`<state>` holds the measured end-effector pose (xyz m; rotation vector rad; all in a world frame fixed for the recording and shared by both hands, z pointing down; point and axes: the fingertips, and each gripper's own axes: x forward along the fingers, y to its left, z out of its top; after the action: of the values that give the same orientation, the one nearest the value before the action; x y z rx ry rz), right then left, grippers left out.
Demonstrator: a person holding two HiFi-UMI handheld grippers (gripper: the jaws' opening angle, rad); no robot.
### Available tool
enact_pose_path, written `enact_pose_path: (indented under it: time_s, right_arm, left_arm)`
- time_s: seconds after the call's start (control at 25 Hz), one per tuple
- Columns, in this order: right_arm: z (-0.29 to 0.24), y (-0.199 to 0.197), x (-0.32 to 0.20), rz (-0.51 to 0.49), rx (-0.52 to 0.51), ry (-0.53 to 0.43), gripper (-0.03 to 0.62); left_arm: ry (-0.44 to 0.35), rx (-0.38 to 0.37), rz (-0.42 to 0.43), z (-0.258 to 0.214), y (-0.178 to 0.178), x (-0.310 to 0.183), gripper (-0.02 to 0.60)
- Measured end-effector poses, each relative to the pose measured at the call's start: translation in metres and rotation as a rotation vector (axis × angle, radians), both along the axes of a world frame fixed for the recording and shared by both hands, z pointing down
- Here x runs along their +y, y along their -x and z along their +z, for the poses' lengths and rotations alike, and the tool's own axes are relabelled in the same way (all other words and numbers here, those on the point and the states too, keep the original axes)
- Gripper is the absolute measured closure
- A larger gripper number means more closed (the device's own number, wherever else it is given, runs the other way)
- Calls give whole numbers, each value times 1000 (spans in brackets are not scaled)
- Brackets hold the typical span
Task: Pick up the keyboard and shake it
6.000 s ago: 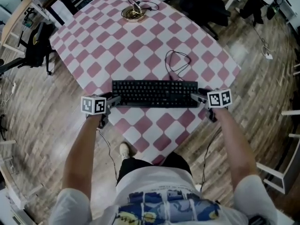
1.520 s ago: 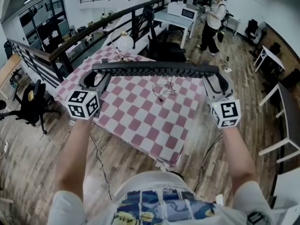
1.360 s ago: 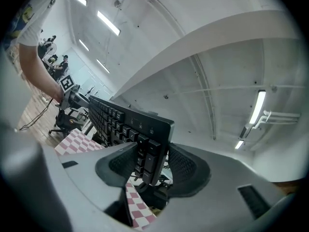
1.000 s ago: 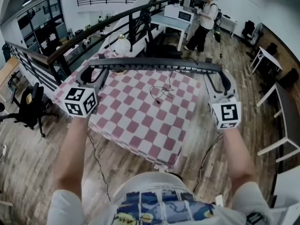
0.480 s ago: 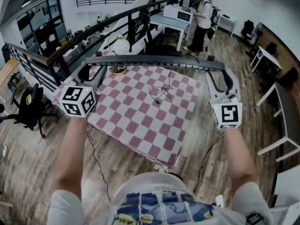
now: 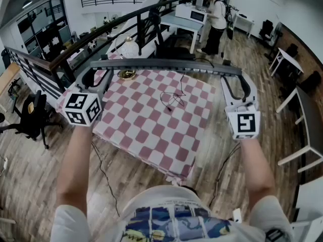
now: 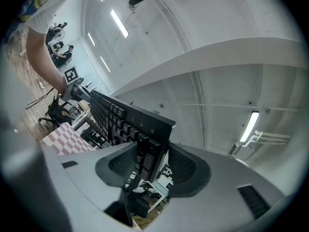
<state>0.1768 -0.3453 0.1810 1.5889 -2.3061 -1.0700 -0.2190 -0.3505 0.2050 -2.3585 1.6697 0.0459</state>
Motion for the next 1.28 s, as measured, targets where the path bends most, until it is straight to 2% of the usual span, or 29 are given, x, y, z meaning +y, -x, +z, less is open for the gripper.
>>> enact_pose_path:
  time_s: [1.28]
  right_arm:
    - [-6,-3,5,12,-10,-17,402]
  left_arm:
    - [-28,-22,10,-11,-2,2,361]
